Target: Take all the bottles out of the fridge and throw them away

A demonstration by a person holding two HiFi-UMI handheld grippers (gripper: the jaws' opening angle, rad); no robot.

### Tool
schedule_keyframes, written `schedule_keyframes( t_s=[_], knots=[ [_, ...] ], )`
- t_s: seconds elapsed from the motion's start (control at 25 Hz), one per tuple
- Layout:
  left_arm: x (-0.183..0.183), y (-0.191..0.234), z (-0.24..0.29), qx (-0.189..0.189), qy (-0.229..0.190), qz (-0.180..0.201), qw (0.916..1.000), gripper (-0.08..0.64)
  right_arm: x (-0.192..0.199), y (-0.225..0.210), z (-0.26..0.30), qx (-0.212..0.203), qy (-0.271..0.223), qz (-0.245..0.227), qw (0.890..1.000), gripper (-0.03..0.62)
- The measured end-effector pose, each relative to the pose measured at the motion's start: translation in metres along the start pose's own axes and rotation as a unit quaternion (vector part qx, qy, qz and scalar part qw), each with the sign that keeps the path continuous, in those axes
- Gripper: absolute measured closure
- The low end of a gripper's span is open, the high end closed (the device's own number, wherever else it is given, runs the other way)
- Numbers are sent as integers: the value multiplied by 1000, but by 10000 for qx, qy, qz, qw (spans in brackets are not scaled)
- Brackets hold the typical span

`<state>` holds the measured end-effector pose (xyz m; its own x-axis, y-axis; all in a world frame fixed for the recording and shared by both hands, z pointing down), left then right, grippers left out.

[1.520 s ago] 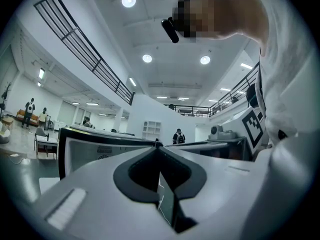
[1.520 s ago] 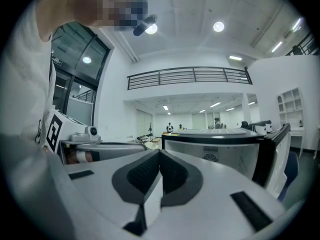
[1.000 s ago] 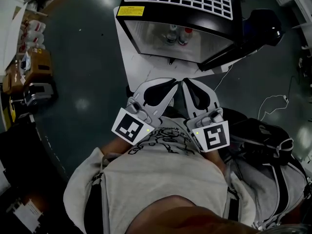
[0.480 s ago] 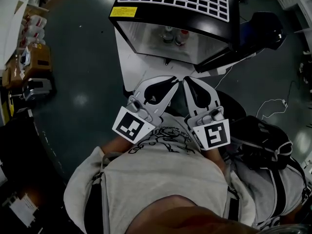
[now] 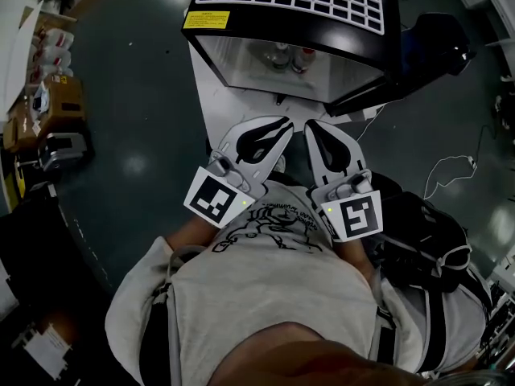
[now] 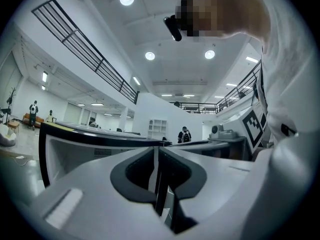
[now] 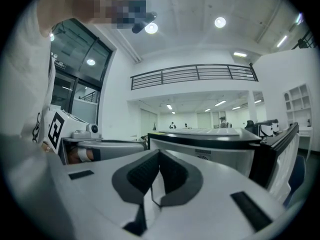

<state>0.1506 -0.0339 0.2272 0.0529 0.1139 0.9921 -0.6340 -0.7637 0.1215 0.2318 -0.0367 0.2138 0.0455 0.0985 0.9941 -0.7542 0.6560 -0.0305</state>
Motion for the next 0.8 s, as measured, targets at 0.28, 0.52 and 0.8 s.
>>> schedule_keyframes(
  t_s=[0.28,0.52,0.8],
  knots=[
    [6,9,-3,-6,69,30,10000,522,13,-1,6,208,179,-139,9995,583],
    [20,23,3,-40,140,72,9999,506,26,-5,14,291,153,-224,9992,583],
    [38,48,11,-96,215,83,9997,499,39,-9,28,390,223,-317,9985,583]
  ],
)
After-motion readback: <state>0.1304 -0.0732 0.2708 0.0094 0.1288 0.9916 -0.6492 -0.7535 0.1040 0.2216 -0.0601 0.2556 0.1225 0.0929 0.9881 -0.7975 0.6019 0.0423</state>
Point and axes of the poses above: the fingertips, and each gripper's own axes: z forward along the fingers, y to its left, x out of its underside, the point moved 4 cm from there along -z, backward along the fingers, and after that the axes turned 1 degree about z, right-handed, at the moved point
